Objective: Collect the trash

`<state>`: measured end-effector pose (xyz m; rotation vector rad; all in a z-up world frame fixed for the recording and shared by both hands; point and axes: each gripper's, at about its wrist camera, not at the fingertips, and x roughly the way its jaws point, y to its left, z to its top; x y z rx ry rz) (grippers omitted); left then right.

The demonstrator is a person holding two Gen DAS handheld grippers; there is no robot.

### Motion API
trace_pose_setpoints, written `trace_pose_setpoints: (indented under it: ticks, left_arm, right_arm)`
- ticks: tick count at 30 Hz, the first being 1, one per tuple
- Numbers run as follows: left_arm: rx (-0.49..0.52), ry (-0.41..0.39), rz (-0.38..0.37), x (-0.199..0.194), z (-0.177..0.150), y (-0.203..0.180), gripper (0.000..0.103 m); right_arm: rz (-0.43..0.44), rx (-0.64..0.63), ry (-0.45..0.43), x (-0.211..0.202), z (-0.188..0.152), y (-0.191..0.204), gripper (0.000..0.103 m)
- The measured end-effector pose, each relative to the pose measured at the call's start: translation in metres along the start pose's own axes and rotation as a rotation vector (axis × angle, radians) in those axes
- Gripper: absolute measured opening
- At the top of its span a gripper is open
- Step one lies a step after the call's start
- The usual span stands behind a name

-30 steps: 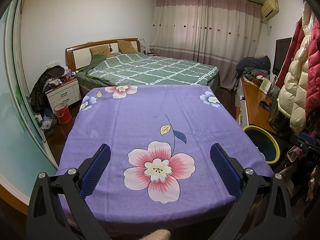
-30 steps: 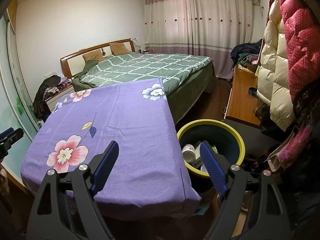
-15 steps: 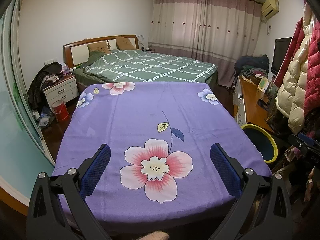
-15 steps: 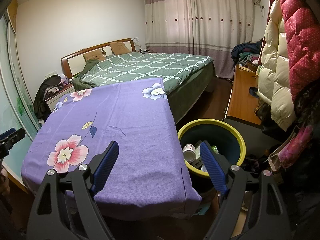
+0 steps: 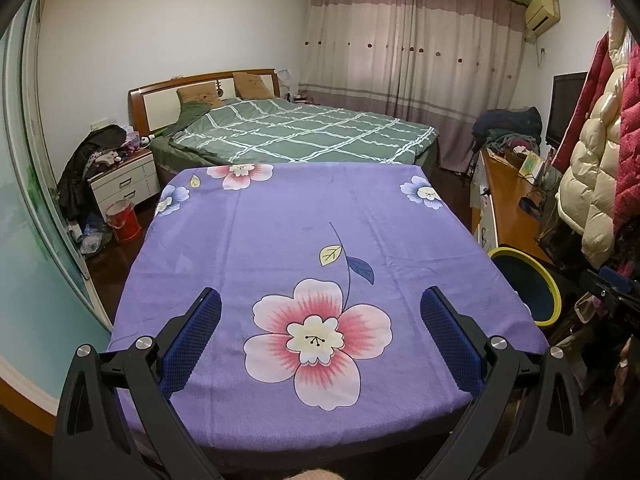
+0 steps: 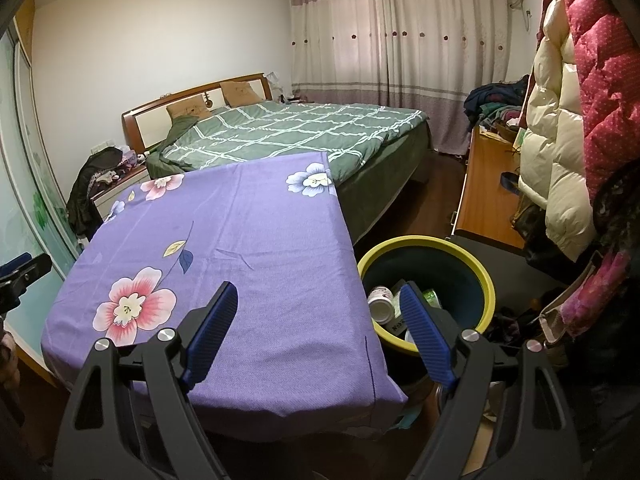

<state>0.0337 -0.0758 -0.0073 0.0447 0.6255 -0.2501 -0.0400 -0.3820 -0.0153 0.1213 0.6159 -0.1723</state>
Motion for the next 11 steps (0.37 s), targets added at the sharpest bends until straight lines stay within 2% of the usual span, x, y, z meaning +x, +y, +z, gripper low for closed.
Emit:
trace_pose_setpoints:
  ticks: [4, 7, 11]
  left_arm:
    - [-0.011, 0.022, 0.004, 0.012, 0.004, 0.005, 0.098]
    - [-0.029, 0.059, 0.020, 0.038, 0.011, 0.017, 0.098]
    - [-0.056, 0.100, 0.071, 0.089, 0.022, 0.041, 0.098]
  right_arm:
    - [0.017, -0.008, 0.008, 0.009, 0.005, 0.006, 0.079]
    - [0.050, -0.024, 0.021, 0.030, 0.014, 0.016, 0.079]
    - [0.101, -0.043, 0.048, 0.072, 0.029, 0.037, 0.089]
